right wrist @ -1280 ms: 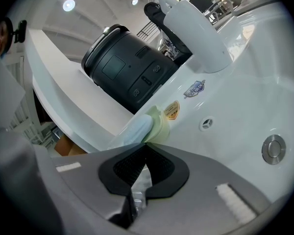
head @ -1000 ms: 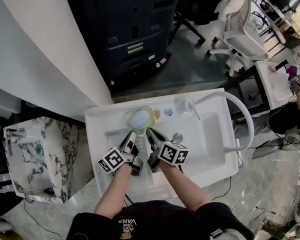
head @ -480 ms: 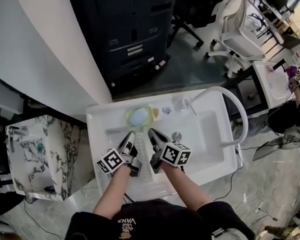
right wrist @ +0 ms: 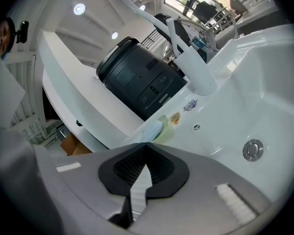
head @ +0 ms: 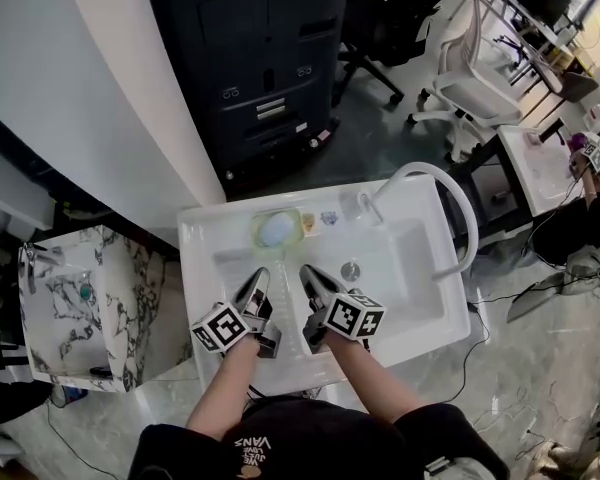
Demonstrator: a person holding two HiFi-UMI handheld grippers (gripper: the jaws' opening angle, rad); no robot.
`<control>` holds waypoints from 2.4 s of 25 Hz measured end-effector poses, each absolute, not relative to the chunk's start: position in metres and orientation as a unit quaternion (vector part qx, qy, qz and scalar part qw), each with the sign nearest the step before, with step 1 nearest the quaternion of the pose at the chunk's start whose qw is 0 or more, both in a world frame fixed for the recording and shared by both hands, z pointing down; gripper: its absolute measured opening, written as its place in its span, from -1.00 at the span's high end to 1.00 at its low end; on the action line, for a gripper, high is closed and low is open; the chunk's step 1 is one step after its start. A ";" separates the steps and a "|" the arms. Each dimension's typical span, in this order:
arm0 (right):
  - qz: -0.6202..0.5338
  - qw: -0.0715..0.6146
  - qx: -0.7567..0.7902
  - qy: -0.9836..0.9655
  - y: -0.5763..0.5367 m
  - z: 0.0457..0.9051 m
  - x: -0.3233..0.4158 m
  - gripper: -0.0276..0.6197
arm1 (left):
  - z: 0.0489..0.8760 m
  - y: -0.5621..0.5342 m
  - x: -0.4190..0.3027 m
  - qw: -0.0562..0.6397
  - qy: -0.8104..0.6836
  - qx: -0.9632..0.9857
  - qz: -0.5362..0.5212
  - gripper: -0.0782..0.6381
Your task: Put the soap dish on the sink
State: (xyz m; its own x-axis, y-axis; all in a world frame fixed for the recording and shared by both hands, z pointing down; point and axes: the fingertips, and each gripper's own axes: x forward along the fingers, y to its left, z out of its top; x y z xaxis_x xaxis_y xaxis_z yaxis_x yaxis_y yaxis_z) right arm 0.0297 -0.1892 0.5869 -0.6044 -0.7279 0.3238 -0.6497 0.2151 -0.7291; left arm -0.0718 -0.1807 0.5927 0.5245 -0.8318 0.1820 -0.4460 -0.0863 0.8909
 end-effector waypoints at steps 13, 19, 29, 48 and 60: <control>-0.417 0.049 -0.443 0.792 -0.134 0.565 0.055 0.91 | 0.564 -0.124 -0.060 0.442 -0.450 0.760 -0.157 0.64; -0.412 0.052 -0.440 0.796 -0.108 0.557 0.069 0.91 | 0.550 -0.097 -0.050 0.421 -0.447 0.775 -0.149 0.64; -0.391 0.046 -0.433 0.811 -0.070 0.544 0.080 0.91 | 0.537 -0.058 -0.039 0.390 -0.442 0.797 -0.134 0.64; -0.306 -0.038 -0.435 0.846 0.005 0.540 0.112 0.91 | 0.527 0.014 -0.030 0.318 -0.465 0.825 -0.049 0.64; -0.305 -0.023 -0.435 0.847 0.044 0.524 0.124 0.91 | 0.519 0.054 -0.030 0.303 -0.465 0.831 -0.032 0.64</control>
State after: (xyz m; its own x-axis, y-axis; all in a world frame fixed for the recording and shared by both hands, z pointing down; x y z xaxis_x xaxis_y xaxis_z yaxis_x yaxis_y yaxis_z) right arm 0.1241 0.0436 0.5238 -0.6213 -0.7220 0.3044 -0.7505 0.4367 -0.4961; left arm -0.0296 0.0542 0.5187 0.5661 -0.7920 0.2286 -0.7534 -0.3846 0.5334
